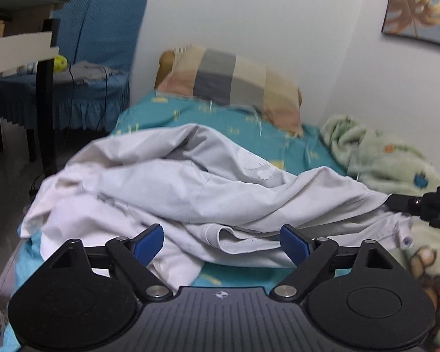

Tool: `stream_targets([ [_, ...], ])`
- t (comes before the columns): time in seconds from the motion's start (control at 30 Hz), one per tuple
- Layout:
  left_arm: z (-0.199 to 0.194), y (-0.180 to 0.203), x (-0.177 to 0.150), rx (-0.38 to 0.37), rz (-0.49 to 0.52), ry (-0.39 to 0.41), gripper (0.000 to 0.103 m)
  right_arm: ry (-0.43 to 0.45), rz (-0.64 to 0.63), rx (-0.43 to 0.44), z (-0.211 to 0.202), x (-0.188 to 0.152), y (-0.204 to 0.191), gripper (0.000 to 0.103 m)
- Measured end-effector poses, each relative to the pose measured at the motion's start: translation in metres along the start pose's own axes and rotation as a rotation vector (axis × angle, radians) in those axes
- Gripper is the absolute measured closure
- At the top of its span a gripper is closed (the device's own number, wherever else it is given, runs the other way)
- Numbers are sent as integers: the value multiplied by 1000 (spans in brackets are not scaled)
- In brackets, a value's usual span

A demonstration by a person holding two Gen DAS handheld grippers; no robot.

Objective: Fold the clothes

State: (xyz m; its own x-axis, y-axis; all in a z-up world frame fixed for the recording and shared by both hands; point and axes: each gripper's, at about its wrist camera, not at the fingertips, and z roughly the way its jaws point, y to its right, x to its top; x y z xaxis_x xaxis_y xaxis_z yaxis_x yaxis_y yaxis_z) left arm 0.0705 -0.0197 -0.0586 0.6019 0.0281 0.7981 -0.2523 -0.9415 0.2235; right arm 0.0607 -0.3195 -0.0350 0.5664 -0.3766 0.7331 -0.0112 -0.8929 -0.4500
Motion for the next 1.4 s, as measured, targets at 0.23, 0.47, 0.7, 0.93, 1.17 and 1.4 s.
stream_targets([
  [0.23, 22, 4, -16, 57, 29, -82, 27, -180, 157, -52, 35, -19, 52, 95],
  [0.47, 27, 5, -11, 58, 28, -79, 31, -204, 38, 4, 48, -19, 41, 58],
  [0.7, 47, 10, -12, 45, 93, -81, 38, -276, -220, 89, 123, -24, 0, 40],
  [0.93, 65, 15, -14, 38, 199, -76, 46, -260, -99, 27, 143, -28, 20, 97],
  [1.17, 68, 16, -22, 73, 304, -63, 68, -127, 171, 81, 114, -3, 40, 98],
  [1.4, 41, 8, -5, 107, 237, 69, 97, -130, 237, 110, 111, 0, 53, 95],
])
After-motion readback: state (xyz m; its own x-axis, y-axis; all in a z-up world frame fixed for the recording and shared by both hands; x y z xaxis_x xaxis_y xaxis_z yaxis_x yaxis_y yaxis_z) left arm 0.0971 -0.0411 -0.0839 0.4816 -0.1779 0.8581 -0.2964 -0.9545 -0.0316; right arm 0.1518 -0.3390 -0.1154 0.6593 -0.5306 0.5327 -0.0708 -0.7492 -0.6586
